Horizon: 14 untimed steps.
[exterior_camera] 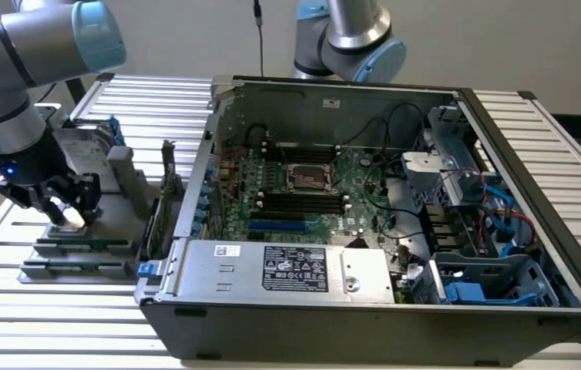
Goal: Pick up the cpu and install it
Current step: 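Pick up the cpu and move it towards the insertion slot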
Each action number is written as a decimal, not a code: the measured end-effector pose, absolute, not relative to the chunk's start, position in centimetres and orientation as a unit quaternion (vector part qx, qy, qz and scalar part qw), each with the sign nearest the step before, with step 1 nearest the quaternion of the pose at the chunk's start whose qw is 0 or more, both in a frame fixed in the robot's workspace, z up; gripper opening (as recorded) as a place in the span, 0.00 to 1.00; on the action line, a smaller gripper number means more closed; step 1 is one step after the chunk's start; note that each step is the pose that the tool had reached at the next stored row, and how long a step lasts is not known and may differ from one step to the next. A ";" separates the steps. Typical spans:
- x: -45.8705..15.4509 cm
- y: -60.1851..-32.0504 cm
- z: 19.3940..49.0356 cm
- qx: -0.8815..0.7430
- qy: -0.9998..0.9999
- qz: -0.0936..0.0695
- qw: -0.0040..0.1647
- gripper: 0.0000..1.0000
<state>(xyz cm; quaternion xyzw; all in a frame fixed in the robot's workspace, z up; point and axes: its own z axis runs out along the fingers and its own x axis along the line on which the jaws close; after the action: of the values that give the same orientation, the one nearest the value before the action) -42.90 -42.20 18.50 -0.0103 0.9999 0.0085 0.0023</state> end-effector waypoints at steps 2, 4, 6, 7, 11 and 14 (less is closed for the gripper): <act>-42.9 -42.2 18.6 -0.010 1.000 0.009 0.002 0.55; -42.9 -42.2 18.6 -0.010 1.000 0.009 0.002 0.55; -42.9 -42.2 18.7 -0.010 1.000 0.009 0.002 0.55; -42.9 -42.2 18.8 -0.010 1.000 0.009 0.002 0.55; -42.9 -42.2 19.2 -0.010 1.000 0.010 0.002 0.55; -42.9 -42.2 20.1 -0.010 1.000 0.010 0.002 0.55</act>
<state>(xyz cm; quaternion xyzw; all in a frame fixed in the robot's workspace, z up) -42.91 -42.20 20.10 -0.0102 0.9999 0.0099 0.0022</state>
